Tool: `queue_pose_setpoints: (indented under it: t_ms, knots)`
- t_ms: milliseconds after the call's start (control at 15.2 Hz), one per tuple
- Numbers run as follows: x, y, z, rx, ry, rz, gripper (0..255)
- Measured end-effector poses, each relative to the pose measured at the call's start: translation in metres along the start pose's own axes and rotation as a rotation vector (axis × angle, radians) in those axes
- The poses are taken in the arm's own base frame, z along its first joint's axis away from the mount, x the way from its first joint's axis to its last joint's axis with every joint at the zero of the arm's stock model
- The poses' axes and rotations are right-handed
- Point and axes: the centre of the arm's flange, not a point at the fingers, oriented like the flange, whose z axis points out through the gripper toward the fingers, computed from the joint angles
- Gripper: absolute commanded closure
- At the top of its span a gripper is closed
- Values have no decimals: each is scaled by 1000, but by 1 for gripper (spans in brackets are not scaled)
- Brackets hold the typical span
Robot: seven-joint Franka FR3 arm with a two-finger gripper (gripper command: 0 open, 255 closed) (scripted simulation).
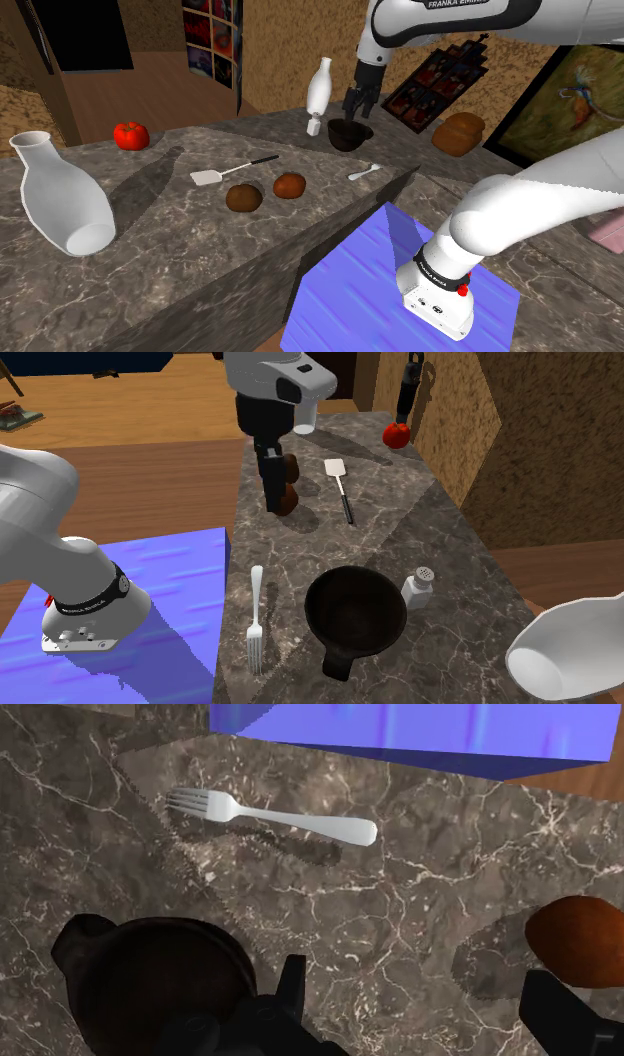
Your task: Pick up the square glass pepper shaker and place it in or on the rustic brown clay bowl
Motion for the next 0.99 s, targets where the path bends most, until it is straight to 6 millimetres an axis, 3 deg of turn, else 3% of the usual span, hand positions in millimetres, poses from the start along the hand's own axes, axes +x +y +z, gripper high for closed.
queue_pose_setpoints:
  t_ms: [990]
  knots:
    - [149, 87, 69, -24, 98, -88, 0]
